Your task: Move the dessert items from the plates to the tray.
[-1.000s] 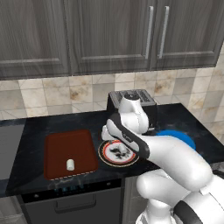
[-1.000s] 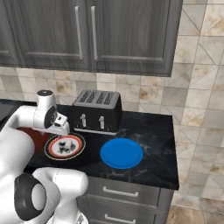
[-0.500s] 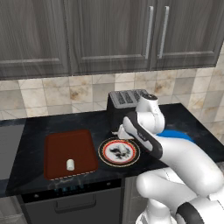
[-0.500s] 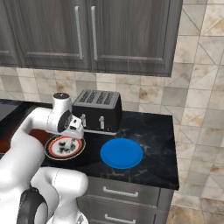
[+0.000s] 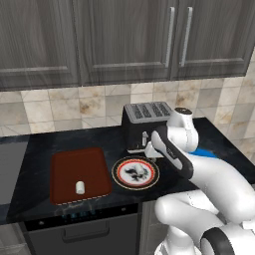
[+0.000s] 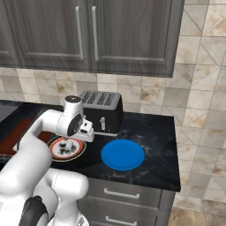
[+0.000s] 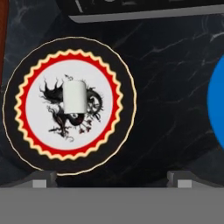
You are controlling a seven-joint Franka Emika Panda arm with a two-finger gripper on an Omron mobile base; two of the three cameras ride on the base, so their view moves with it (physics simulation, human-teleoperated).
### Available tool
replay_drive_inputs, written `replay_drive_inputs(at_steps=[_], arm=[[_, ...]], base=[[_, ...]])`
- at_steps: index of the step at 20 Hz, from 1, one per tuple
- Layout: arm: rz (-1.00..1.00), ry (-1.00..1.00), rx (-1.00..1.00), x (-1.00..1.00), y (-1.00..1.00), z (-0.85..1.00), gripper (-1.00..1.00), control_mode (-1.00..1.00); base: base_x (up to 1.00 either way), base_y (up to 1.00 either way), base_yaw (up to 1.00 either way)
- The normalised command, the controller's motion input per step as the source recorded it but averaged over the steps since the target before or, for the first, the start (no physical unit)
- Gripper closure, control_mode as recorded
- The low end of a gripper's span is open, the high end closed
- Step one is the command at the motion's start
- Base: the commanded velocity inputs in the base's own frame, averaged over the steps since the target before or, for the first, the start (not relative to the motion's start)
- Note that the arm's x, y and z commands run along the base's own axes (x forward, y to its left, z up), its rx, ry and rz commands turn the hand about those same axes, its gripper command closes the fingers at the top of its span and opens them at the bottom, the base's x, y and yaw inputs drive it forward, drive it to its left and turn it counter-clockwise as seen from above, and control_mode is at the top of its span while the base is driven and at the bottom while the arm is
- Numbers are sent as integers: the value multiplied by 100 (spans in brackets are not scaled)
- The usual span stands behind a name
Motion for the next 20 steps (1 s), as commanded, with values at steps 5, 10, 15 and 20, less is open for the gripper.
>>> replay_drive_inputs(at_steps=[5,10,15,20], arm=[[0,0,0,11,17,0,-100,-100],[0,0,0,24,26,0,-100,-100],[5,0,-1,10,4,-6,-100,-100],[2,1,-3,3,9,-14,-100,-100]], base=[[0,0,0],[0,0,0],[0,0,0],[0,0,0]])
